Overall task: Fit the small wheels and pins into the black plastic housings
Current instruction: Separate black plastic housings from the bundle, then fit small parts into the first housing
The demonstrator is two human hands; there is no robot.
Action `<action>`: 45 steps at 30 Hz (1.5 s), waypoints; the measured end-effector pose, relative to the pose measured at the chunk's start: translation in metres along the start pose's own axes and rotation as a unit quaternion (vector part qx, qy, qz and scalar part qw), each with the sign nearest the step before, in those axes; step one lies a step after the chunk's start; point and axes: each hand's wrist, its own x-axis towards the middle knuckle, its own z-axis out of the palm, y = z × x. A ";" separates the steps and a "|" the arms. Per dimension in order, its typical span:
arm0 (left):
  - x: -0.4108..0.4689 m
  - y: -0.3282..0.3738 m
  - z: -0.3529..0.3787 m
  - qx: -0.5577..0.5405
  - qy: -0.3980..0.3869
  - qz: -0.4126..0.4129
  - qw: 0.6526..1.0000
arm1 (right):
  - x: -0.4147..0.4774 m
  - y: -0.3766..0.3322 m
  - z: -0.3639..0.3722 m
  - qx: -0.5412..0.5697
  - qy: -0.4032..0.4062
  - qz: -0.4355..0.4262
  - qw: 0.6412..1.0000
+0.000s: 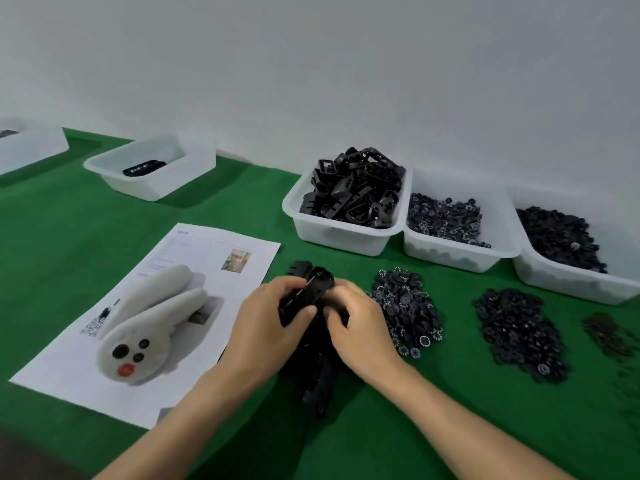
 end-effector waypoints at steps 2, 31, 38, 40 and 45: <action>-0.014 0.001 0.003 0.064 0.003 0.015 0.998 | -0.009 0.003 -0.008 -0.021 0.006 0.002 1.000; -0.042 0.001 0.021 0.139 0.015 0.154 0.978 | -0.038 0.007 -0.034 -0.106 -0.169 0.105 0.974; -0.041 0.032 0.038 0.020 -0.089 0.166 0.982 | -0.034 0.034 -0.101 -0.144 -0.252 0.026 0.957; -0.041 0.034 0.044 0.010 -0.152 0.124 0.981 | -0.035 0.038 -0.108 -0.130 -0.240 0.031 0.961; -0.041 0.022 0.046 0.010 -0.194 0.052 0.980 | -0.061 0.050 -0.127 -0.065 -0.134 0.133 0.980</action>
